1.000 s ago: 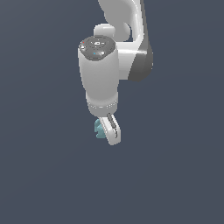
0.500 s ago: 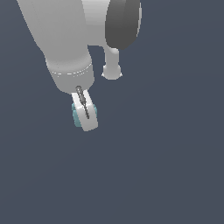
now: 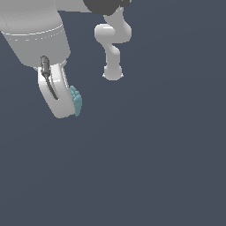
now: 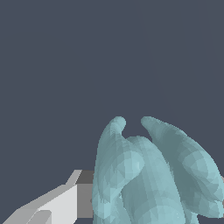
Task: Pick up the object and move it to a goal position.
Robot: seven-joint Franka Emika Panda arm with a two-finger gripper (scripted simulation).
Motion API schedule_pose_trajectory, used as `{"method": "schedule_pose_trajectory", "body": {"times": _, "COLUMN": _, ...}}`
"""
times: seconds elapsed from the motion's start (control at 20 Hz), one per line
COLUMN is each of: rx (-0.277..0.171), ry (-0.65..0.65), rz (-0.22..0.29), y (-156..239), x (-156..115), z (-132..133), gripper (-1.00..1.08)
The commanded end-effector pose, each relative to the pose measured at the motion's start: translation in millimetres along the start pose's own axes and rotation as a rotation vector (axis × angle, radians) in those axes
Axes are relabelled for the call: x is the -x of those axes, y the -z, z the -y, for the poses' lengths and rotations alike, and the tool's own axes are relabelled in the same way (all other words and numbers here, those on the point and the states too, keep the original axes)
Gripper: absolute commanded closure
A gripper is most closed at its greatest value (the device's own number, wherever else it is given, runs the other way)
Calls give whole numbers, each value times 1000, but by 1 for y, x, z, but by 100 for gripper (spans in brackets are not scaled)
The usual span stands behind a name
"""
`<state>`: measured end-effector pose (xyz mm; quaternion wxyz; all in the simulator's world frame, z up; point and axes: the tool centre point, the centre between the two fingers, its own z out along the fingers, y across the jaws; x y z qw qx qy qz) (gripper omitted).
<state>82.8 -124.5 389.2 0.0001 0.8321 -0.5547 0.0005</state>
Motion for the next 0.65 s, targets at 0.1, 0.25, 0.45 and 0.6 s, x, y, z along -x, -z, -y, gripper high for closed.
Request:
{"method": "schedule_pose_trajectory", "body": {"times": 0.1, "rx": 1, "ry": 1, "rz": 1, "y": 14, "x": -8, "z": -2, "gripper": 108}}
{"method": "schedule_pose_trajectory", "body": {"times": 0.25, "rx": 1, "ry": 1, "rz": 1, "y": 19, "x": -12, "z": -2, "gripper": 108}}
{"method": "schedule_pose_trajectory", "body": {"times": 0.45, "rx": 1, "ry": 1, "rz": 1, "y": 23, "x": -14, "z": -2, "gripper": 108}}
{"method": "schedule_pose_trajectory", "body": {"times": 0.6, "rx": 0, "ry": 1, "rz": 1, "y": 24, "x": -15, "z": -2, "gripper": 108}}
